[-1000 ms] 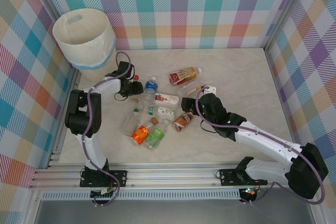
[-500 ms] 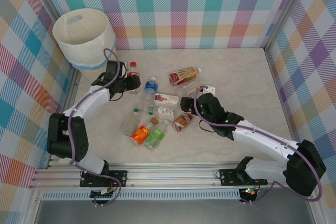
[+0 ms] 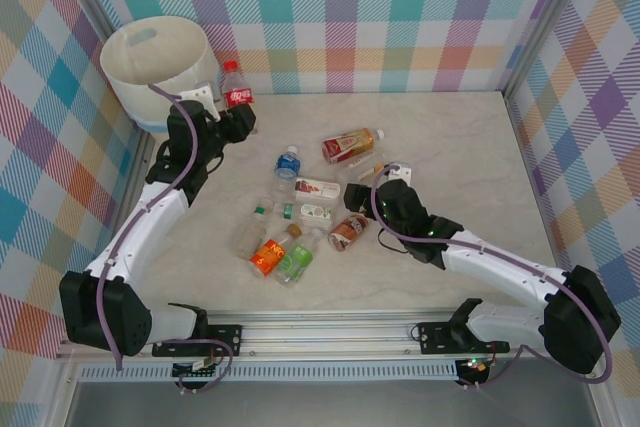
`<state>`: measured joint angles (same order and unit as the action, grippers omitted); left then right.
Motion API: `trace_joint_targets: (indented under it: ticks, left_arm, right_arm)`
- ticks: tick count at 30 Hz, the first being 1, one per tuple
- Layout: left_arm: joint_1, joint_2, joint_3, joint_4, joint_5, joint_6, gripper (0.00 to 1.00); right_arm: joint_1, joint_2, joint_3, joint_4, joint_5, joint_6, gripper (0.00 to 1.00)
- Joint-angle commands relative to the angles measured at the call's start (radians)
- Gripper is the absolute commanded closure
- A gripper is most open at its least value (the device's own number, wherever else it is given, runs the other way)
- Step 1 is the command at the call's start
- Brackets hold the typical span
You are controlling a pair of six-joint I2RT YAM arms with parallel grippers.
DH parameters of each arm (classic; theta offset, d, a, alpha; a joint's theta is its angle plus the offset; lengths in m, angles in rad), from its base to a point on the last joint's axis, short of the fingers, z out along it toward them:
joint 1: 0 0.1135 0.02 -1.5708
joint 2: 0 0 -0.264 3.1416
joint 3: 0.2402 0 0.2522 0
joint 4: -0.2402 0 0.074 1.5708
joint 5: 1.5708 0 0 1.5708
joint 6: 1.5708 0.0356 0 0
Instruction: Put the plastic bottles in the bin
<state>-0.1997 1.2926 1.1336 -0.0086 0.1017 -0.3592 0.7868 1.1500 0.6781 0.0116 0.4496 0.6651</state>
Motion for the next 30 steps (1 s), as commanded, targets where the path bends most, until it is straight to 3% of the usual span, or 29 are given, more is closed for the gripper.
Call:
trace_joint_targets:
  ticks: [1,8,17,24,30]
  left_arm:
    - [0.015,0.003,0.068,0.103,-0.061,0.001,0.59]
    - [0.05,0.078,0.239,0.1,-0.148,0.147,0.6]
    - [0.186,0.195,0.425,0.006,-0.257,0.219,0.61]
    - [0.305,0.281,0.516,-0.072,-0.236,0.222,0.61]
    - [0.376,0.424,0.707,-0.243,-0.212,0.23,0.61]
  right_arm:
    - [0.003,-0.026,-0.021,0.036,0.023,0.022,0.0]
    - [0.003,-0.053,-0.039,0.036,0.031,0.027,0.0]
    - [0.003,-0.051,-0.025,0.032,0.032,0.007,0.0]
    - [0.003,-0.036,-0.015,0.031,0.036,-0.004,0.0]
    - [0.003,-0.014,0.01,0.023,0.031,-0.018,0.0]
